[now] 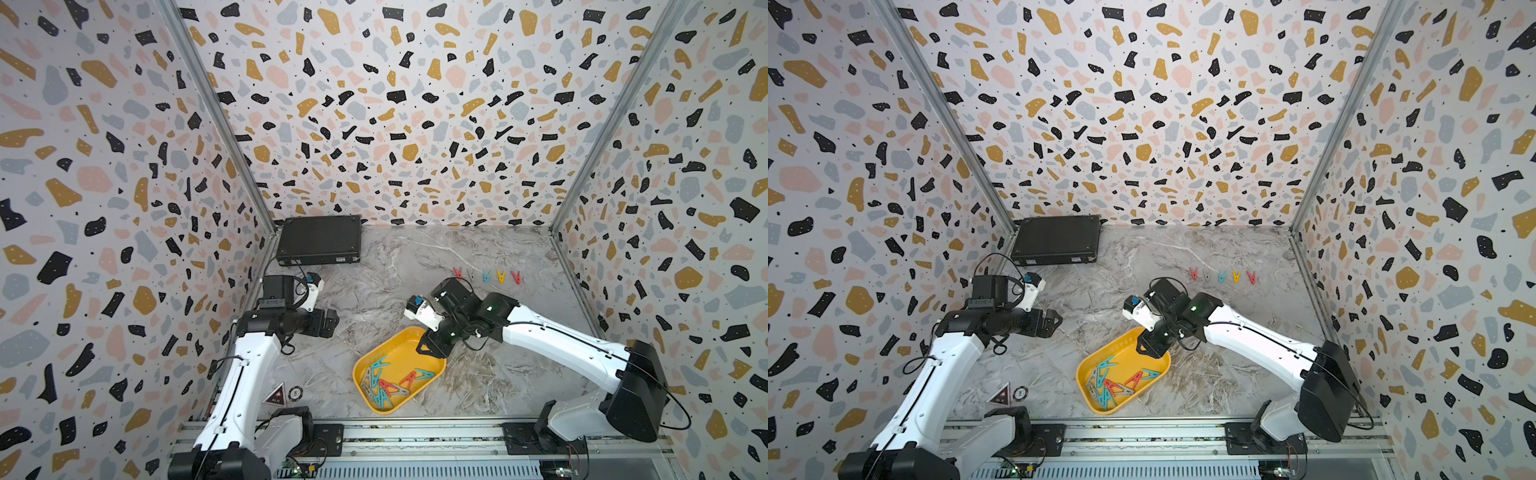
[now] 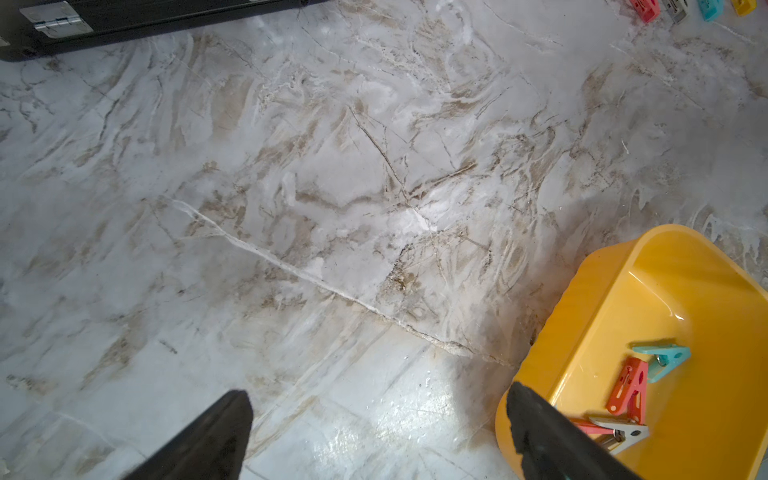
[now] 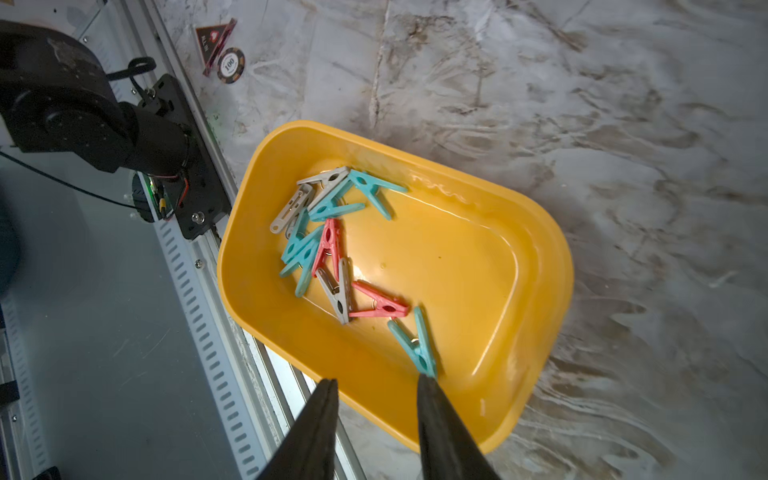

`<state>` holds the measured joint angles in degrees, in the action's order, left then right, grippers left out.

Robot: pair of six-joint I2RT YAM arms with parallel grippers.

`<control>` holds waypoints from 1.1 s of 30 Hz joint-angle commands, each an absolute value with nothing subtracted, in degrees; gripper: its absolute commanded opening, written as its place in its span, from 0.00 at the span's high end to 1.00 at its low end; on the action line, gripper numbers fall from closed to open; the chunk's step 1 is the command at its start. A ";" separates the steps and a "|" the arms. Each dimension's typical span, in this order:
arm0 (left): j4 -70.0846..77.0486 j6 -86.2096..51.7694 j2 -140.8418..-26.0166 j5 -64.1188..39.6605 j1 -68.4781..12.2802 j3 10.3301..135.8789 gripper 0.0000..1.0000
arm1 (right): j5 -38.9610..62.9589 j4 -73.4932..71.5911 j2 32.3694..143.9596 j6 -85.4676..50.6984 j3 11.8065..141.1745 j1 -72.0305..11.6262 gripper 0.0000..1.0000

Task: Take the clothespins out of the storage box
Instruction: Pick up the clothespin from the storage box.

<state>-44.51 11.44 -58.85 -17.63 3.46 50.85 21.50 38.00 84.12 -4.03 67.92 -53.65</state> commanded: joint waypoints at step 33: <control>-43.07 11.29 -59.94 -15.91 3.60 50.70 0.00 | 10.92 32.17 111.83 7.65 81.72 -64.07 0.65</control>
